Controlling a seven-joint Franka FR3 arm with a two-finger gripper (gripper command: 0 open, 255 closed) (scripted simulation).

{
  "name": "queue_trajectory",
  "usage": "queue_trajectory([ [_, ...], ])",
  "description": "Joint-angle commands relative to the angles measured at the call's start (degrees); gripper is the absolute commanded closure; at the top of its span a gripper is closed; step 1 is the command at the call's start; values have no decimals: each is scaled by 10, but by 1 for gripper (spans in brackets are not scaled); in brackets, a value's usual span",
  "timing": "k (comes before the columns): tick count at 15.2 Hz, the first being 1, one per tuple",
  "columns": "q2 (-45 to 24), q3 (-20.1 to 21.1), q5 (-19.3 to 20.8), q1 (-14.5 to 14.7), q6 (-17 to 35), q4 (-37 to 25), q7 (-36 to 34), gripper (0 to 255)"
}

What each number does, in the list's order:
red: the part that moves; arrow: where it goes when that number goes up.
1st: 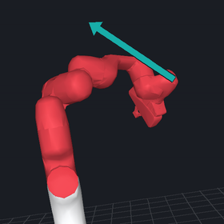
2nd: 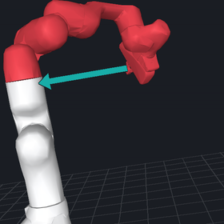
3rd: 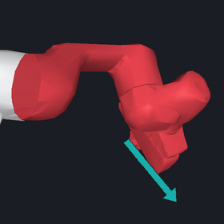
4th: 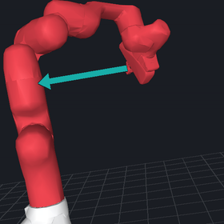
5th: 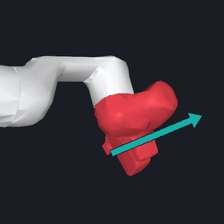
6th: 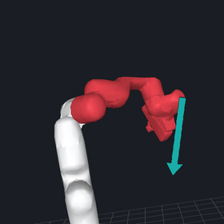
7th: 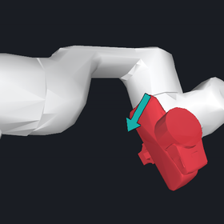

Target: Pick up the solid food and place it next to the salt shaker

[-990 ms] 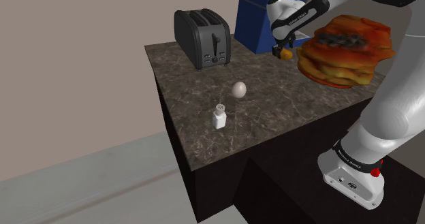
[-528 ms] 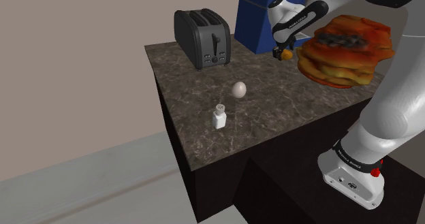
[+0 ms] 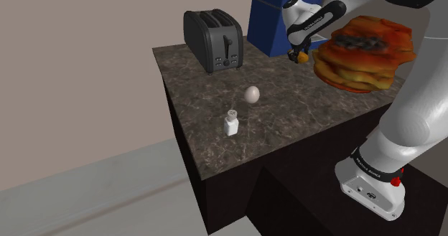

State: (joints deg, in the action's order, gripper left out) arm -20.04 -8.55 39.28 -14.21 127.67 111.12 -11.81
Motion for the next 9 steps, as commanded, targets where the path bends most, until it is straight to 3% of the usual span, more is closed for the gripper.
queue_trajectory([
  [1,0,0,0,0,0,0,0,255],
  [9,18,2,-8,0,-20,-6,15,255],
])
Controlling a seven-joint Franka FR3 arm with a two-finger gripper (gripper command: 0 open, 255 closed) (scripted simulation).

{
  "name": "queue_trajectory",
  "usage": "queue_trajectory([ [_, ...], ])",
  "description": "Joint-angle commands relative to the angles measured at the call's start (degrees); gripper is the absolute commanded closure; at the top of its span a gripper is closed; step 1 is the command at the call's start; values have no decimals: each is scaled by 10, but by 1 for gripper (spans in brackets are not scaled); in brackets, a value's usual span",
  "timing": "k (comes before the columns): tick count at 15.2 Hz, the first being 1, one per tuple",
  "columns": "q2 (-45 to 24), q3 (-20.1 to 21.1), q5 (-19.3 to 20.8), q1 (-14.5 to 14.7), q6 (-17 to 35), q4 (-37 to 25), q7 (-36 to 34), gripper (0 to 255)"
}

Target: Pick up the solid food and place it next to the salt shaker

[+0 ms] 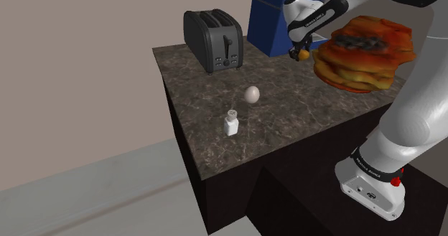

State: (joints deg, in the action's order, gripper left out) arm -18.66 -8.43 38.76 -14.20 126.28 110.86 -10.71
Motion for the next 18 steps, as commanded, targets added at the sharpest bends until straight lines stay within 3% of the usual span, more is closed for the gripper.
queue_trajectory([
  [1,8,1,-4,1,-11,-5,8,255],
  [18,67,8,-33,4,-104,-53,72,255],
])
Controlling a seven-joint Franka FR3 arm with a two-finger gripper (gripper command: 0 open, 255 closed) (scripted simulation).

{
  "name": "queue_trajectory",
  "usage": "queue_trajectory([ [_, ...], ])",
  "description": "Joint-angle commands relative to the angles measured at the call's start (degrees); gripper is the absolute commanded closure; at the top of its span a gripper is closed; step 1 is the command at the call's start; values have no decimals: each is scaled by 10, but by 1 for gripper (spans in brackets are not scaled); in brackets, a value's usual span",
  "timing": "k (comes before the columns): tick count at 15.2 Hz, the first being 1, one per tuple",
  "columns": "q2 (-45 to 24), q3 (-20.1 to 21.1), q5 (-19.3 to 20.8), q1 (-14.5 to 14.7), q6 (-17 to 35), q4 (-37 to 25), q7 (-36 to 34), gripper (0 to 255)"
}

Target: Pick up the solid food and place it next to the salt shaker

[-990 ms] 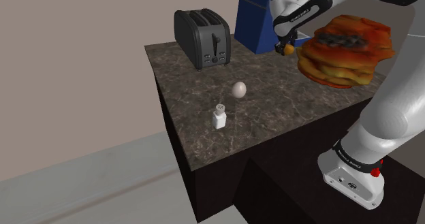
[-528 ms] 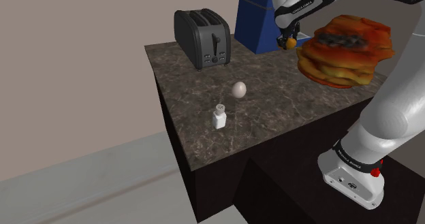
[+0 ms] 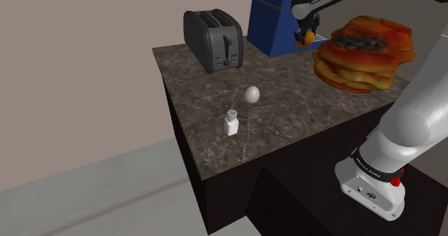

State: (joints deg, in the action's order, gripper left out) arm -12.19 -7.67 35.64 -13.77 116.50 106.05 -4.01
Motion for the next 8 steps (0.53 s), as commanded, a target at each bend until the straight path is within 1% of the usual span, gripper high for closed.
queue_trajectory([
  [1,5,0,-3,0,-12,-9,9,255],
  [8,20,2,-13,2,-52,-41,34,255],
])
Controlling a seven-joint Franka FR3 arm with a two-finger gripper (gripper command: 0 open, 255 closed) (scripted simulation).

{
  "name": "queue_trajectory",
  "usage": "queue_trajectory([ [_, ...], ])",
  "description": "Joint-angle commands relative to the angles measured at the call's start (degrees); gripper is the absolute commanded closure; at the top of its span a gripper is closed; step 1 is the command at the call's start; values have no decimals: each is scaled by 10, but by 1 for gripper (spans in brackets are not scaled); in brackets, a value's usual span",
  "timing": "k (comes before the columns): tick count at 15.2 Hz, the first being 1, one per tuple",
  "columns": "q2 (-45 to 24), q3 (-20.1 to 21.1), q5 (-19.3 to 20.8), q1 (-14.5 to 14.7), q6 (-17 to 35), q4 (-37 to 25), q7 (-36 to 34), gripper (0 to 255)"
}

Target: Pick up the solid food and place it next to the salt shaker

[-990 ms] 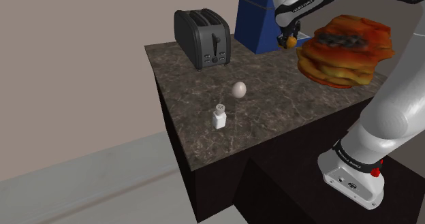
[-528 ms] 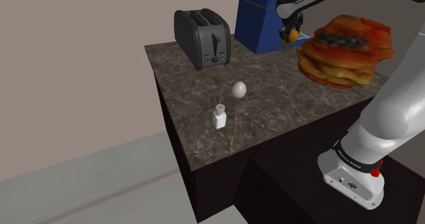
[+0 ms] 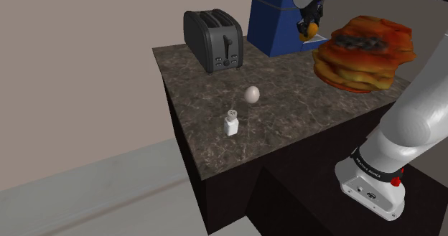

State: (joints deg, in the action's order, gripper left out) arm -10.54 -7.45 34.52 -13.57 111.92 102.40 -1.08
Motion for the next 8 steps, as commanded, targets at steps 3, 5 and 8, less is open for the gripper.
queue_trajectory([
  [3,15,5,-1,8,-19,1,-3,255],
  [5,33,16,0,23,-32,21,-26,255],
  [8,55,34,0,45,-51,46,-60,255],
])
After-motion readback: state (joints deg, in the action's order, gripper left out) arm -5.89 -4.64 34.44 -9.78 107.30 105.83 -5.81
